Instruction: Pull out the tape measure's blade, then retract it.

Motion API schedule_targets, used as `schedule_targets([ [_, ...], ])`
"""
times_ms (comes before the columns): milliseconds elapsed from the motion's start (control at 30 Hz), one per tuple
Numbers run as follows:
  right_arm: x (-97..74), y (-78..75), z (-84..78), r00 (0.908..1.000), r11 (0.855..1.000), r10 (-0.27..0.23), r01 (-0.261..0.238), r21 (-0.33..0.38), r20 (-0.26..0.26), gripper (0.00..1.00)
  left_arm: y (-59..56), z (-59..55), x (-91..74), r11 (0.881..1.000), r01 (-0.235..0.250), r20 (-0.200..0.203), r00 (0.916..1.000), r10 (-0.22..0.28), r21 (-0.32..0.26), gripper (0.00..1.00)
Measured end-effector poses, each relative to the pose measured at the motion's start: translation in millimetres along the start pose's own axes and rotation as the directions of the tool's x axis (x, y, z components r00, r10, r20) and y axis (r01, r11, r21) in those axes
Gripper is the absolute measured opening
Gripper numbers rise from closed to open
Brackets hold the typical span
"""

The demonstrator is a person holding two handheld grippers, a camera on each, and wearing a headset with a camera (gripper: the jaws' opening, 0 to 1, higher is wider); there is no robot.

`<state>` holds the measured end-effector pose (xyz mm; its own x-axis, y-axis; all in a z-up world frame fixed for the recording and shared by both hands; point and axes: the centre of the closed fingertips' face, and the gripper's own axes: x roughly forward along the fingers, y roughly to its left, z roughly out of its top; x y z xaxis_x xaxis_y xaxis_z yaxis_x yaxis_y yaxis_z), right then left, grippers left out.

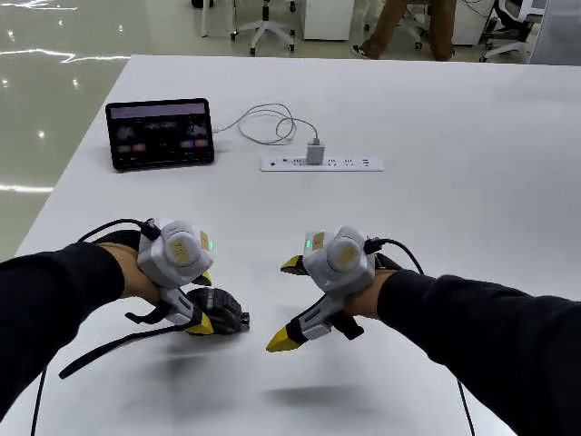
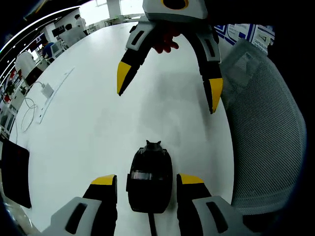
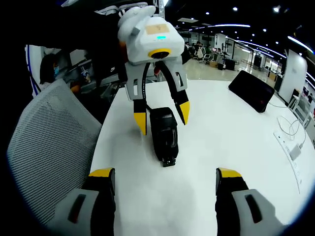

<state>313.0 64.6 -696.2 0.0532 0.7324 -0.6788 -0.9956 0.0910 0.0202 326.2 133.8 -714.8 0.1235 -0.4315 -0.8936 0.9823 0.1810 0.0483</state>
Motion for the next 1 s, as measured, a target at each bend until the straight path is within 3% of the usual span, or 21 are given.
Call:
schedule_targets([
  [233, 9.9, -1.1, -1.6, 1.0000, 1.000, 0.001, -0.001, 0.006, -0.003, 0.79, -3.2, 0.4, 3.1, 1.000, 0.010, -0.015, 0.9998, -0.010, 0.003, 0.32],
  [433, 14.5, -5.4, -2.1, 1.0000, 1.000, -0.004, 0.004, 0.012, -0.009, 0.77, -3.2, -0.3, 5.2, 0.999, 0.005, -0.008, 1.0000, -0.005, 0.039, 0.31],
  [633, 26.5, 4.7, -1.5, 0.9984, 0.998, 0.054, -0.055, -0.018, -0.017, 0.77, -2.3, -0.4, 5.5, 0.999, 0.002, -0.009, 1.0000, -0.002, 0.051, 0.31],
  [800, 40.1, 6.3, -4.3, 0.9970, 0.997, 0.071, -0.072, -0.028, -0.030, 0.68, -1.6, -0.9, 6.1, 0.999, -0.001, 0.005, 1.0000, 0.001, 0.047, 0.31],
  [1000, 53.7, 6.2, -6.2, 0.9973, 0.997, 0.056, -0.058, -0.060, -0.049, 0.46, -1.9, -1.3, 6.3, 0.999, 0.004, 0.009, 0.9999, -0.004, 0.054, 0.31],
])
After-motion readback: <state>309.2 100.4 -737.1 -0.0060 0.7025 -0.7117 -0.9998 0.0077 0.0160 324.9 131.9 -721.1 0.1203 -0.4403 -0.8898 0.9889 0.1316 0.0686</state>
